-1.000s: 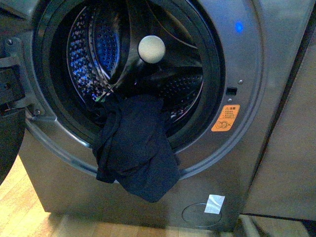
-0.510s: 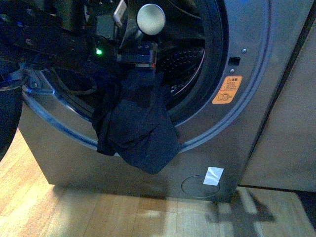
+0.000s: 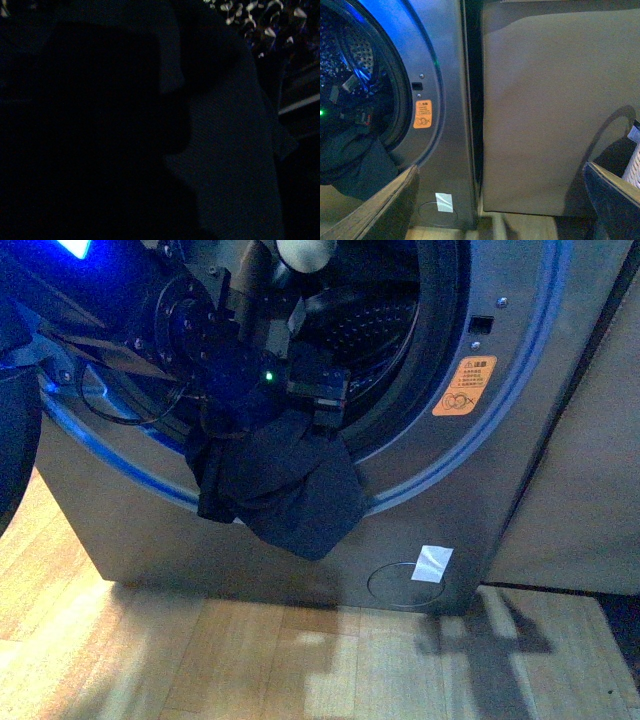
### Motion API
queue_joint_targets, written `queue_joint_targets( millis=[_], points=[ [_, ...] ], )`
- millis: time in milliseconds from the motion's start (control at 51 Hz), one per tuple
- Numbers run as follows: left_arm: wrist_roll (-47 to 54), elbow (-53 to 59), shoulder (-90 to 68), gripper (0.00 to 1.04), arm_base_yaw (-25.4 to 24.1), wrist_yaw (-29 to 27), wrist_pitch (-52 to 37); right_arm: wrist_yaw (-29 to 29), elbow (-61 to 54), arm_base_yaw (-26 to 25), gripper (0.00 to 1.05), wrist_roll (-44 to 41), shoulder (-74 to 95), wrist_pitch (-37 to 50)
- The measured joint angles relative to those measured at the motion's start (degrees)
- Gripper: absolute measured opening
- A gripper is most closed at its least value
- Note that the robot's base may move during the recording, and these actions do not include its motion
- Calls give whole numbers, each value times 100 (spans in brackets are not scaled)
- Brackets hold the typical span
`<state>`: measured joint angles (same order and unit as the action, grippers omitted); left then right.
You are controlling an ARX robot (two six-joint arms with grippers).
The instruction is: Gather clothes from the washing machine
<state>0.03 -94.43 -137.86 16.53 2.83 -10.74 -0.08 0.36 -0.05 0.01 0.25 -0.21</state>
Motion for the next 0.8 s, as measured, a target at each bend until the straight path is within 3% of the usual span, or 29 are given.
queue_joint_targets(
  millis=[176,490,804],
  points=[
    [-129,-42,-42,98,11,282,435,-2,0,0,97,0,0,0],
    [247,-188,-52,98,-151,-428,1102,-2,0,0,97,0,0,0],
    [557,205,94,60,-326,-457,723,-2,0,0,97,0,0,0]
  ],
)
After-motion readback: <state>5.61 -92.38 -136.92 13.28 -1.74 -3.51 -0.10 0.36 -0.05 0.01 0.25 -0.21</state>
